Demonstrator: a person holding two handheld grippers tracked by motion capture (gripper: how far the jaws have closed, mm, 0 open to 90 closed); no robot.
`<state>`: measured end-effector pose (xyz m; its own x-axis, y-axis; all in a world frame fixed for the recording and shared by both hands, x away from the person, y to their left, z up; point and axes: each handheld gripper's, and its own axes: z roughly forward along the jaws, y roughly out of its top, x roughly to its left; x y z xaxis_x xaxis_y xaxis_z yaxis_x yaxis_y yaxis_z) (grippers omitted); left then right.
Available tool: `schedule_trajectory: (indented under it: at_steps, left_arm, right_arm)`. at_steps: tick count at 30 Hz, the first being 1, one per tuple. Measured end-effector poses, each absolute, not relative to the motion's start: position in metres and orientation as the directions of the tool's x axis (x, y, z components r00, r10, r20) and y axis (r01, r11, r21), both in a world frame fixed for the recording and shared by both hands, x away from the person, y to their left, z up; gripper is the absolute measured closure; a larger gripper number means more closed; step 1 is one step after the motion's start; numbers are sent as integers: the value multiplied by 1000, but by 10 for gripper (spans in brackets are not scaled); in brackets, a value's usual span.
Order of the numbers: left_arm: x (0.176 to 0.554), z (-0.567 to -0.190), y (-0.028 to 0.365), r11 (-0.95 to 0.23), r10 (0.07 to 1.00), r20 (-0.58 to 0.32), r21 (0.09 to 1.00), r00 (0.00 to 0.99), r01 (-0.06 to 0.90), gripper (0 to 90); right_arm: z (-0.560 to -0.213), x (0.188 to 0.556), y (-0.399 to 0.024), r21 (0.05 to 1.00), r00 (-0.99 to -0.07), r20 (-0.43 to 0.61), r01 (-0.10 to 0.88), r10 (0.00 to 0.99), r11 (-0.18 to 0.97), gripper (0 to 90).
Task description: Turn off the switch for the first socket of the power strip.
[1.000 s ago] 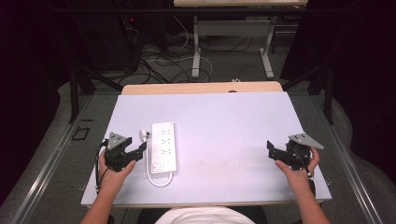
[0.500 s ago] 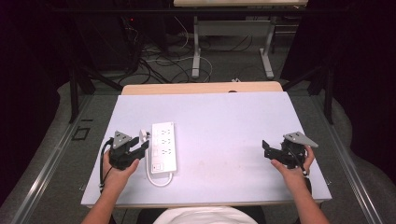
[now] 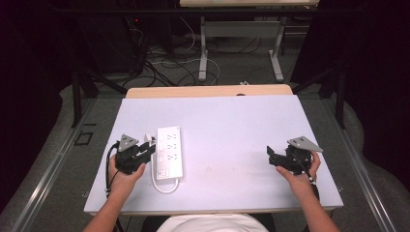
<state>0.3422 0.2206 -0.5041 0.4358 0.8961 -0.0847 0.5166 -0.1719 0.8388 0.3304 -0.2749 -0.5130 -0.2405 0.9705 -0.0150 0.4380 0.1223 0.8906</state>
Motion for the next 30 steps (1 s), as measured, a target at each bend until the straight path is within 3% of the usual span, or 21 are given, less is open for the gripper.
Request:
schedule_trajectory:
  at_steps: [15, 30]
  left_arm:
    - [354, -502, 223, -130, 894, -168, 790, 415, 600, 890]
    - [377, -499, 216, -177, 885, -210, 672, 415, 719, 900]
  right_arm:
    - [-514, 333, -278, 893, -222, 6, 441, 975, 94, 114]
    - [-515, 335, -278, 888, -217, 25, 454, 976, 78, 114]
